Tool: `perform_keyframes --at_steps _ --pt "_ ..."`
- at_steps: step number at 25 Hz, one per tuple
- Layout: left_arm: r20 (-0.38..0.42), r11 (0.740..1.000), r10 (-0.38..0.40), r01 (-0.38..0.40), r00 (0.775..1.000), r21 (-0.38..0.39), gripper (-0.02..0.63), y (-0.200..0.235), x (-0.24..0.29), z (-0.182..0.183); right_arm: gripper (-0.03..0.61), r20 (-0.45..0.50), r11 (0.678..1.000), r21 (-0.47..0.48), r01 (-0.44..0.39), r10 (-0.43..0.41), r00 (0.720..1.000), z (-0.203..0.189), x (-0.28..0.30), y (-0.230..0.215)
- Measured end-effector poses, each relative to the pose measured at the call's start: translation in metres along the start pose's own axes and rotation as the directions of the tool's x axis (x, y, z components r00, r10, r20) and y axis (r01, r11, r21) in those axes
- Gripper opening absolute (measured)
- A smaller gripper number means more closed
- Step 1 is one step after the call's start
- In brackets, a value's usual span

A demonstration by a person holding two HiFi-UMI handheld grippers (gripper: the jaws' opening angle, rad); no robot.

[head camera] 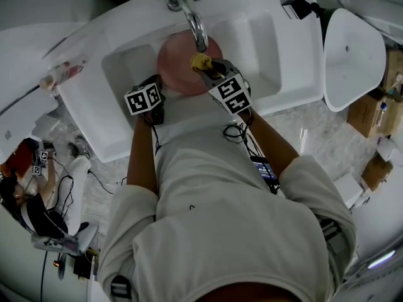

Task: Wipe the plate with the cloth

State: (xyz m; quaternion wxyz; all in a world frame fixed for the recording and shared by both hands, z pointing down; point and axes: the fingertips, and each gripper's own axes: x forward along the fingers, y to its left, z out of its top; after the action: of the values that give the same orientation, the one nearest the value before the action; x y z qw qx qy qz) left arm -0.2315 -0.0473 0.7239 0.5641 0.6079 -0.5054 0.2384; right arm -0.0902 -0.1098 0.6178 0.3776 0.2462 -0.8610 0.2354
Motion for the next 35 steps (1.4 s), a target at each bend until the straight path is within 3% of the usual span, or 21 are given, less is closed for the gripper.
perform_keyframes --at_steps 6,15,25,35 --pt "0.026 0.999 -0.005 0.006 1.000 -0.034 0.026 -0.004 -0.006 0.003 0.094 0.007 1.000 -0.006 -0.014 0.014 1.000 0.002 -0.002 -0.003" --pt "-0.013 1.000 -0.003 0.002 1.000 -0.011 0.035 -0.011 0.007 -0.002 0.094 0.003 1.000 -0.015 -0.026 0.026 1.000 -0.003 -0.003 -0.013" --pt "-0.001 1.000 0.019 -0.019 1.000 0.020 0.036 -0.013 0.005 0.007 0.095 -0.017 1.000 0.013 -0.023 0.023 1.000 -0.016 -0.004 -0.026" --pt "-0.024 1.000 0.025 -0.025 0.999 0.002 0.085 -0.002 0.012 0.005 0.094 -0.017 1.000 0.016 -0.019 0.019 1.000 -0.013 -0.001 -0.025"
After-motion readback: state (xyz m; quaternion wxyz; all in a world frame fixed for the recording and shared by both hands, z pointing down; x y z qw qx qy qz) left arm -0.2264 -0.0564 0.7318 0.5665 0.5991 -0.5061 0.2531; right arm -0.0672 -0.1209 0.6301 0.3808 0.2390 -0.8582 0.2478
